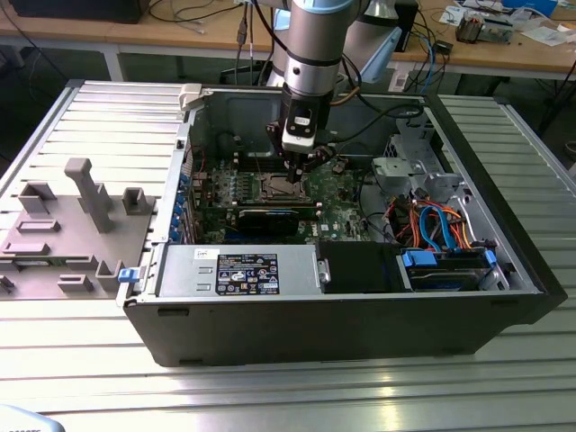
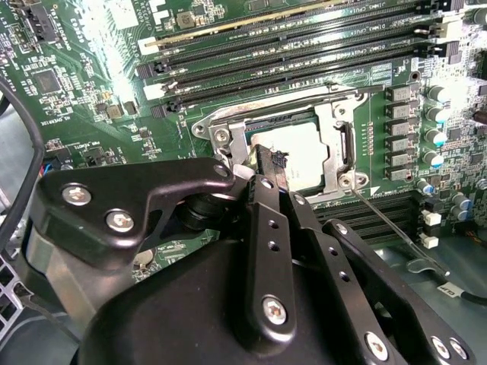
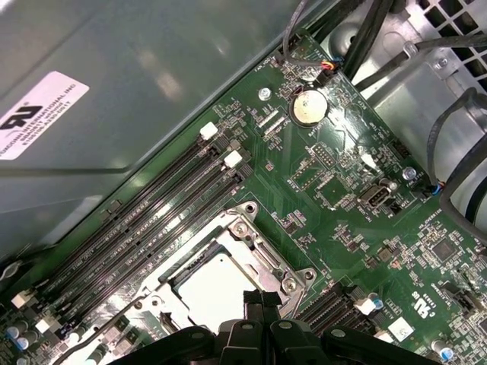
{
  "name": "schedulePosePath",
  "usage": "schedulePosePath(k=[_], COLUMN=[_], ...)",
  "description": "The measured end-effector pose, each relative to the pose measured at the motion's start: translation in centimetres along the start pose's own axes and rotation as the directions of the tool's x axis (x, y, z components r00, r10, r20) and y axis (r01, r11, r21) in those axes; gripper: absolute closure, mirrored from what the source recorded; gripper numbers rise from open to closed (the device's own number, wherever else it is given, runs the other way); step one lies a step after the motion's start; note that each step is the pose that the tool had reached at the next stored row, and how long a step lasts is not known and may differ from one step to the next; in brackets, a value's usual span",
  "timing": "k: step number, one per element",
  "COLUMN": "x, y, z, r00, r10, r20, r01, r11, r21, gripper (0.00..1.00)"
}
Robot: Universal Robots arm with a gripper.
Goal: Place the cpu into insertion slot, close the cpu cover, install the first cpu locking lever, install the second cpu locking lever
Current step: 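Install the first cpu locking lever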
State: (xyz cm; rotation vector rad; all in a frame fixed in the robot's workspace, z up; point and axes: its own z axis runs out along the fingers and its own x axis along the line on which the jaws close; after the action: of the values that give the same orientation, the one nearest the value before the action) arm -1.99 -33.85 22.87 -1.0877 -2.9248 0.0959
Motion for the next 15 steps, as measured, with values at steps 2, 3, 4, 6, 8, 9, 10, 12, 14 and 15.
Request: schedulePosePath(k=[2, 3, 4, 6, 8, 9, 10, 12, 14, 15], x=[0.0, 0.0, 0.0, 0.0, 0.0, 0.0, 0.0, 0.0, 0.0, 0.0], y=[0.0, 0.0, 0.0, 0.0, 0.0, 0.0, 0.0, 0.0, 0.0, 0.0], z=[0.0, 0.0, 0.0, 0.0, 0.0, 0.0, 0.0, 0.0, 0.0, 0.0], r00=[1.0, 1.0, 1.0, 1.0, 1.0, 1.0, 1.0, 0.9999, 0.9999, 0.9999], r10=[-0.002, -0.002, -0.004, -0.006, -0.008, -0.009, -0.01, -0.011, -0.013, -0.014], r20=[0.0001, 0.0002, 0.0003, 0.0004, 0.0005, 0.0006, 0.0006, 0.0008, 0.0008, 0.0009], r01=[0.002, 0.002, 0.004, 0.006, 0.008, 0.009, 0.01, 0.011, 0.013, 0.014], r11=[1.0, 1.0, 1.0, 1.0, 1.0, 1.0, 1.0, 0.9999, 0.9999, 0.9999], r21=[0.0, 0.0001, 0.0, 0.0, 0.0, 0.0, 0.0, -0.0001, -0.0001, 0.0], gripper=[0.89, 0.89, 0.89, 0.89, 0.89, 0.89, 0.89, 0.89, 0.89, 0.89])
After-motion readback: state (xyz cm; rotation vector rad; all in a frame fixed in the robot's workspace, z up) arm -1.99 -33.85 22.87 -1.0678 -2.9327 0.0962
